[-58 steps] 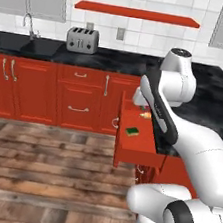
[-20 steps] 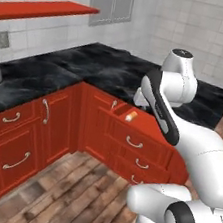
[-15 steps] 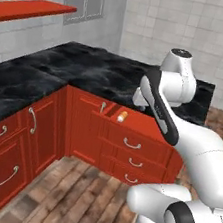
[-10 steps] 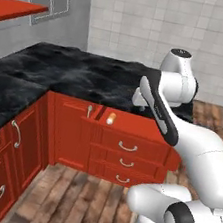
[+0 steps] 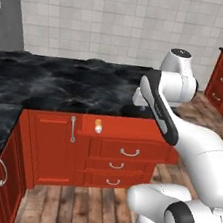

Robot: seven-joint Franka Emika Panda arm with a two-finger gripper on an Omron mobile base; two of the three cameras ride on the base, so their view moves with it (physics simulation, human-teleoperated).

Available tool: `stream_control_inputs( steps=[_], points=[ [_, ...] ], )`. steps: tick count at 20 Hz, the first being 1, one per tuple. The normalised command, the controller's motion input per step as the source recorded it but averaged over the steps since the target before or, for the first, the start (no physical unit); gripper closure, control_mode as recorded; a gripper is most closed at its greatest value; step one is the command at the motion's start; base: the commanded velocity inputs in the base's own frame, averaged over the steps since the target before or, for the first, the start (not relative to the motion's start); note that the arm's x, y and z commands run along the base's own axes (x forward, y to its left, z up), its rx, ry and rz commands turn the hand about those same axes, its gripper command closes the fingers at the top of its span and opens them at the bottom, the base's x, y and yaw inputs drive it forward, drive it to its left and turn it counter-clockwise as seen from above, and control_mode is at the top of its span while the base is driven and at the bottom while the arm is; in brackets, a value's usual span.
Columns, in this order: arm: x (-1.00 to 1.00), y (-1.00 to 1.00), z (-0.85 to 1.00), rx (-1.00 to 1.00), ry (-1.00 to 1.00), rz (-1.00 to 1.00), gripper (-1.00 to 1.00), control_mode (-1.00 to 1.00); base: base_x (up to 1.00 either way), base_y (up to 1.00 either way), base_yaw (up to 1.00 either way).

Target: Restock the sink supplies by placing the sponge and soap dispenser on the counter and next to the sink. Make sure the soap dispenser is upright.

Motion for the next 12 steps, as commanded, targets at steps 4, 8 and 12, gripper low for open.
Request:
stream_control_inputs(
  steps=[4, 8, 12],
  points=[
    [0.0, 0.0, 0.0, 0.0, 0.0, 0.0, -1.0, 1.0, 0.12, 0.32, -0.38],
    [0.0, 0.0, 0.0, 0.0, 0.0, 0.0, -1.0, 1.0, 0.22, 0.07, -0.06],
    [0.0, 0.0, 0.0, 0.0, 0.0, 0.0, -1.0, 1.0, 0.42, 0.32, 0.0]
  ],
)
